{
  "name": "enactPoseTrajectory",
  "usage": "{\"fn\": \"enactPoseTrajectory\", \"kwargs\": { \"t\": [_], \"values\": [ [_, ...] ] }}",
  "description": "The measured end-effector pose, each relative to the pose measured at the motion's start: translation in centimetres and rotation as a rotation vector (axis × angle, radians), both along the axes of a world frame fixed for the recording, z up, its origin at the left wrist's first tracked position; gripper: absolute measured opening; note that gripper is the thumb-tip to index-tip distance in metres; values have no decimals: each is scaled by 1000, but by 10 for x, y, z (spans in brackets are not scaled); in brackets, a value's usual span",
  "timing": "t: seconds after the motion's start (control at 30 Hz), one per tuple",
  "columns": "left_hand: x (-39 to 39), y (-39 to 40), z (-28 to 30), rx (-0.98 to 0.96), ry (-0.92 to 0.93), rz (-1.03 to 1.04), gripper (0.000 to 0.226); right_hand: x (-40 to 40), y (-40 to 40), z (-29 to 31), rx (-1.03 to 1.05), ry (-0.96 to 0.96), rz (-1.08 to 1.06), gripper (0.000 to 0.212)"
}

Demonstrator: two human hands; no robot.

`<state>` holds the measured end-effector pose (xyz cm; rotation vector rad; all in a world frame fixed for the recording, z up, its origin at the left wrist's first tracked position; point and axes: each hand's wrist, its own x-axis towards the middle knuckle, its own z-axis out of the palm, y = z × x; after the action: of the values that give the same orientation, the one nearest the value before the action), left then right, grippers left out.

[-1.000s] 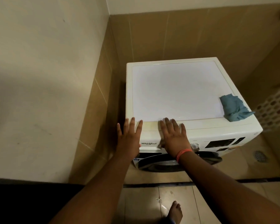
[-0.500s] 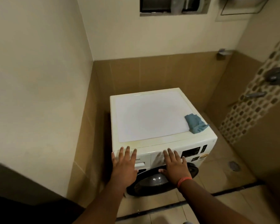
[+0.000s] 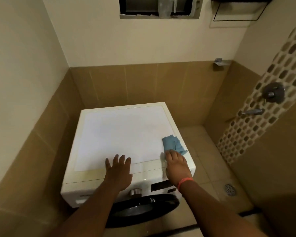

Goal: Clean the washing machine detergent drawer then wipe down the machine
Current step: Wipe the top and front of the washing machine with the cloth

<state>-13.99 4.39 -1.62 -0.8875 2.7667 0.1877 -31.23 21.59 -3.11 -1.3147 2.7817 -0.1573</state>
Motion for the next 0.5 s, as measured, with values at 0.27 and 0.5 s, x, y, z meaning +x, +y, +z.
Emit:
{"fn": "enactPoseTrajectory", "kwargs": {
  "t": [0.27,0.5],
  "values": [
    [-120,60,-7,135,23,99,64,-125,2,-3,151,115,401,59],
    [-137,71,-8,286,110,231,60,-147,-11,-17,44,120,608,26]
  ]
}}
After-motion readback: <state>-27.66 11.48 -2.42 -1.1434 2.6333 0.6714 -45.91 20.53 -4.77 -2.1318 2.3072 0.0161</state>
